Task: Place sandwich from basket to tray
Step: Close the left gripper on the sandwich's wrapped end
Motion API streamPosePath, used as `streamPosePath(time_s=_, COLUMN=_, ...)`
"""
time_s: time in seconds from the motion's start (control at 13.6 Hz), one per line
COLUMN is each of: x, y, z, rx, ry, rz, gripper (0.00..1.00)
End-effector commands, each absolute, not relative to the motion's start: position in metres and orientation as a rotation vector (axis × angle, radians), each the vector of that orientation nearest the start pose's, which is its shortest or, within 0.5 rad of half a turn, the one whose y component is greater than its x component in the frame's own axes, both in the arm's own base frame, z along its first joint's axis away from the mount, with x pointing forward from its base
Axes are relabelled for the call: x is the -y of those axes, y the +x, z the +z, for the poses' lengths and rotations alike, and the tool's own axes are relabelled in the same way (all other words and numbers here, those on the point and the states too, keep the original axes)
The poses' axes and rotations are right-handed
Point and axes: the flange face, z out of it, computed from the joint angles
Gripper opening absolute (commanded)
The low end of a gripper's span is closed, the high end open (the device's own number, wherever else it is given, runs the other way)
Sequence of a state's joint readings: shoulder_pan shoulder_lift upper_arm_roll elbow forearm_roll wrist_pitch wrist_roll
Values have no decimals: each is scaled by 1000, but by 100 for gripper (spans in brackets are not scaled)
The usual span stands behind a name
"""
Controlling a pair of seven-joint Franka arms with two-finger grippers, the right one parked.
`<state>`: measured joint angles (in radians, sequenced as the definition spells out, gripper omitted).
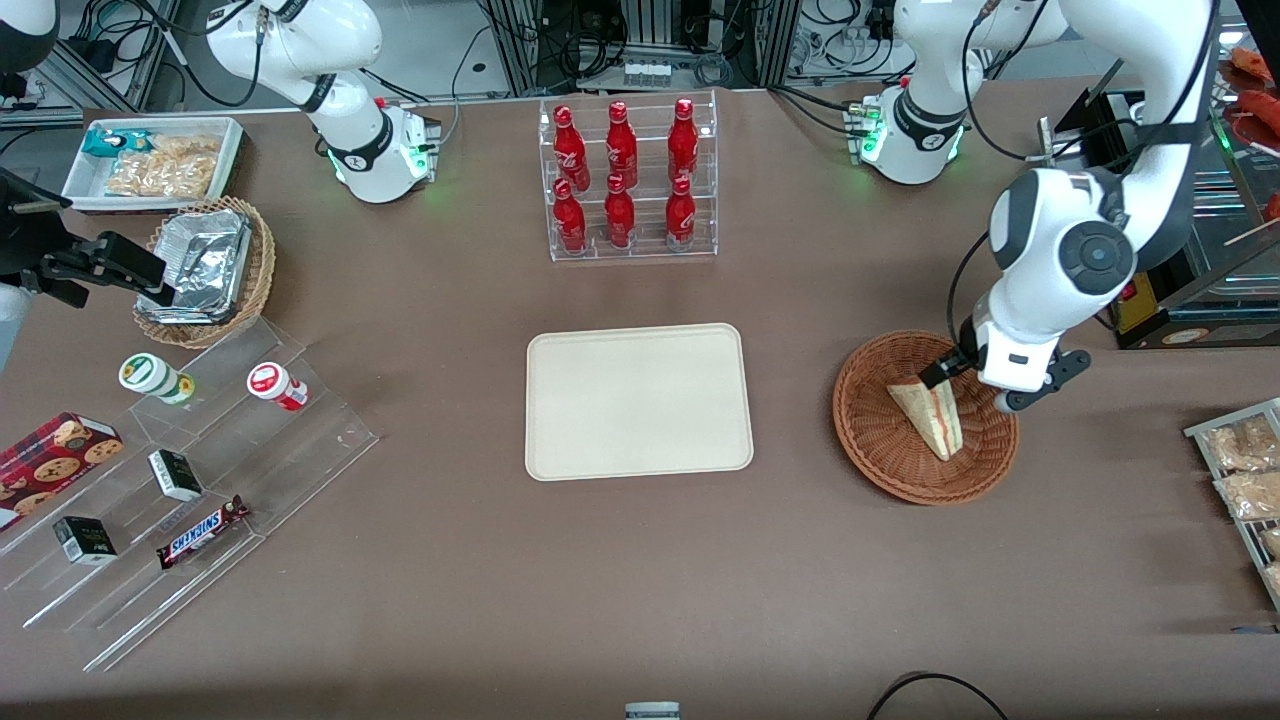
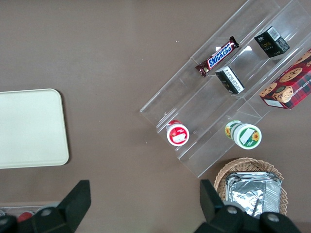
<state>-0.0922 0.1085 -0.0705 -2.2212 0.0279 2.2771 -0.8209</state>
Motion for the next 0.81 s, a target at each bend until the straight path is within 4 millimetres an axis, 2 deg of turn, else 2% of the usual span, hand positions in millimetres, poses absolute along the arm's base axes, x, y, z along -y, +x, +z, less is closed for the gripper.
streamPosePath(time_s=0.0, x=88, y=533, z=305, rx=1128, ry=-2897, rz=36, gripper=100)
streamPosePath(time_s=0.07, x=88, y=534, z=303, rx=1129, ry=-2899, rz=32, gripper=100)
streamPosePath(time_s=0.37, x=88, y=536, z=271, rx=1125, ry=-2892, rz=69, gripper=100)
streamPosePath(time_s=0.59, x=85, y=536, z=259, rx=1132, ry=-2885, rz=85, gripper=100)
streamPosePath(time_s=0.66, x=85, y=536, z=257, rx=1131, ry=-2884, rz=89, gripper=92)
streamPosePath(time_s=0.73, x=85, y=536, z=257, rx=1129, ry=-2884, rz=89, gripper=70)
